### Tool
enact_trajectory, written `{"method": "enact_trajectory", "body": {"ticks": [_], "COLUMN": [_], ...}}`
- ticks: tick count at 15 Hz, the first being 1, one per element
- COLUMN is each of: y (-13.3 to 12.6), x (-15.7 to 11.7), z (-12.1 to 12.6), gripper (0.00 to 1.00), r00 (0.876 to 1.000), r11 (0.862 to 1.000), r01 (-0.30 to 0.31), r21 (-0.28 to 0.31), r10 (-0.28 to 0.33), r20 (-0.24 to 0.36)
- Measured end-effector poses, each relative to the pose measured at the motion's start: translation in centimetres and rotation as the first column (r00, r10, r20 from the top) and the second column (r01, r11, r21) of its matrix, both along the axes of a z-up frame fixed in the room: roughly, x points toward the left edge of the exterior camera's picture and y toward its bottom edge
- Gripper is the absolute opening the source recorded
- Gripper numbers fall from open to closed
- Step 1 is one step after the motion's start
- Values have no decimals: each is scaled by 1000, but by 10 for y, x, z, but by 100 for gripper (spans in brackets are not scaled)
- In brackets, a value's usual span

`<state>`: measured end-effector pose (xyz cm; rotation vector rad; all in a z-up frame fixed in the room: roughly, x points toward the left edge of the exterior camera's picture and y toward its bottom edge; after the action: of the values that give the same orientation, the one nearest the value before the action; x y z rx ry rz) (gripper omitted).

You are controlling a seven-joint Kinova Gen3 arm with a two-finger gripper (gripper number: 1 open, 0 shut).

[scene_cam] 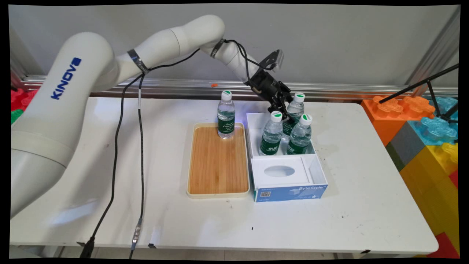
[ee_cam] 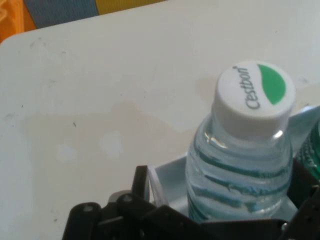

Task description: Pick up the green bottle from the white box, then place the picked object on the tray

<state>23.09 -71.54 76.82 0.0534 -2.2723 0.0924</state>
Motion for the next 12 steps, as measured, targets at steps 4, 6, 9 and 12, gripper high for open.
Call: {"method": "enact_trajectory", "body": {"ticks": [4, 6, 9, 12], "y": [-2, -2, 1, 5], "x": [-5, -6, -6, -2], "z": [-5, -5, -4, 3], "gripper": [100, 0, 0, 0], "r00": [1000, 1000, 1000, 999], "r11": [1000, 1000, 1000, 999], "r01": [3, 6, 11, 11], "r21": [16, 19, 30, 34], "r10": [-3, -6, -10, -10], "r20": [-12, -19, -24, -32]}}
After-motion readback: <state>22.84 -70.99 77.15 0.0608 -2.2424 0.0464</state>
